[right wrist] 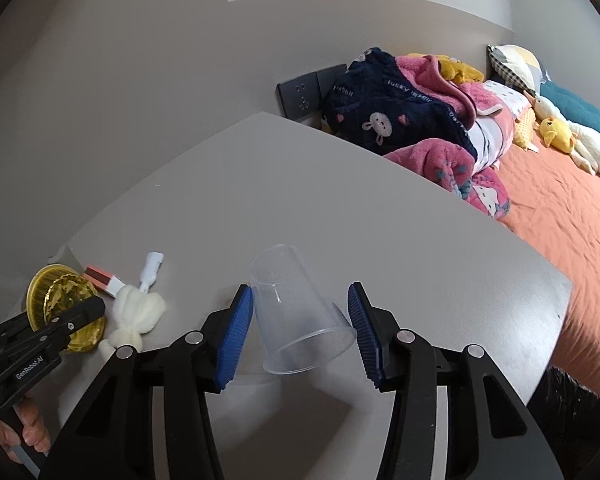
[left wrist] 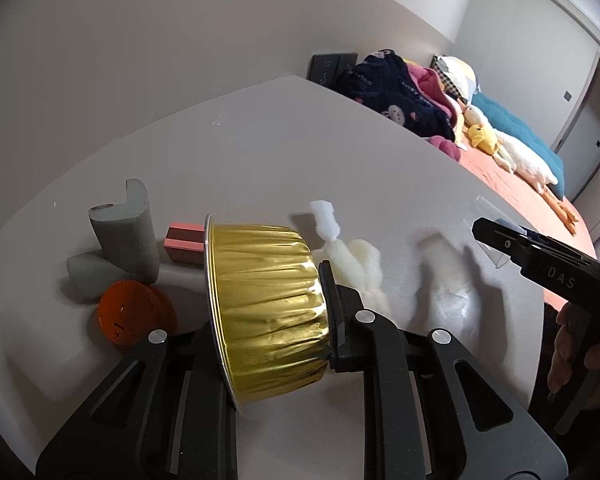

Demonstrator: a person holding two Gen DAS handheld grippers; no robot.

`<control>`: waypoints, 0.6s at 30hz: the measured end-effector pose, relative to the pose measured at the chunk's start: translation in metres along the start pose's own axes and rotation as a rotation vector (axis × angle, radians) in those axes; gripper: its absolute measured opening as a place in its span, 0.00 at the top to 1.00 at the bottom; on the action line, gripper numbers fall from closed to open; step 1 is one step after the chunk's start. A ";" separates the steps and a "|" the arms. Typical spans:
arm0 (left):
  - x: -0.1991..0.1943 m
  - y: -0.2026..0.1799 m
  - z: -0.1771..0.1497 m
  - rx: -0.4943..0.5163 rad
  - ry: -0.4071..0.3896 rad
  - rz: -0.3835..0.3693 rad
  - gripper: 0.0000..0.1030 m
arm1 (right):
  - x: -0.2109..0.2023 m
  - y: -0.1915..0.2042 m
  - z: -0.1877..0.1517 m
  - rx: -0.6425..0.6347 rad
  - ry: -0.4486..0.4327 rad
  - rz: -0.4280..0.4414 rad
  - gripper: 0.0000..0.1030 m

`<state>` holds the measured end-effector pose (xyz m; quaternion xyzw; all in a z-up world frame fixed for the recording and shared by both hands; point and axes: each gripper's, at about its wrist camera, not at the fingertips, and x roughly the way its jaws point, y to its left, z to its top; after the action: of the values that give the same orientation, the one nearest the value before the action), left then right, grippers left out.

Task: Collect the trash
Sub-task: 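Grasp the clear plastic cup with the right tool, then carry the gold foil cup and clear plastic cup over the bin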

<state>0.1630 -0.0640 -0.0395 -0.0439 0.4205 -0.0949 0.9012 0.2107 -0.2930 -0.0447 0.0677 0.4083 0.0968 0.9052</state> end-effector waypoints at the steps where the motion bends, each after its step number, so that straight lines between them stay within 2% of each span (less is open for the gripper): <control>1: -0.002 -0.002 0.000 0.004 -0.003 0.000 0.82 | -0.004 0.000 -0.002 0.006 -0.004 0.001 0.51; 18: -0.047 -0.036 -0.007 0.034 -0.050 -0.059 0.82 | -0.068 -0.006 -0.025 0.061 -0.063 0.003 0.51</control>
<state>0.1234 -0.0898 -0.0034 -0.0432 0.3946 -0.1278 0.9089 0.1485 -0.3140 -0.0127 0.0989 0.3823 0.0837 0.9149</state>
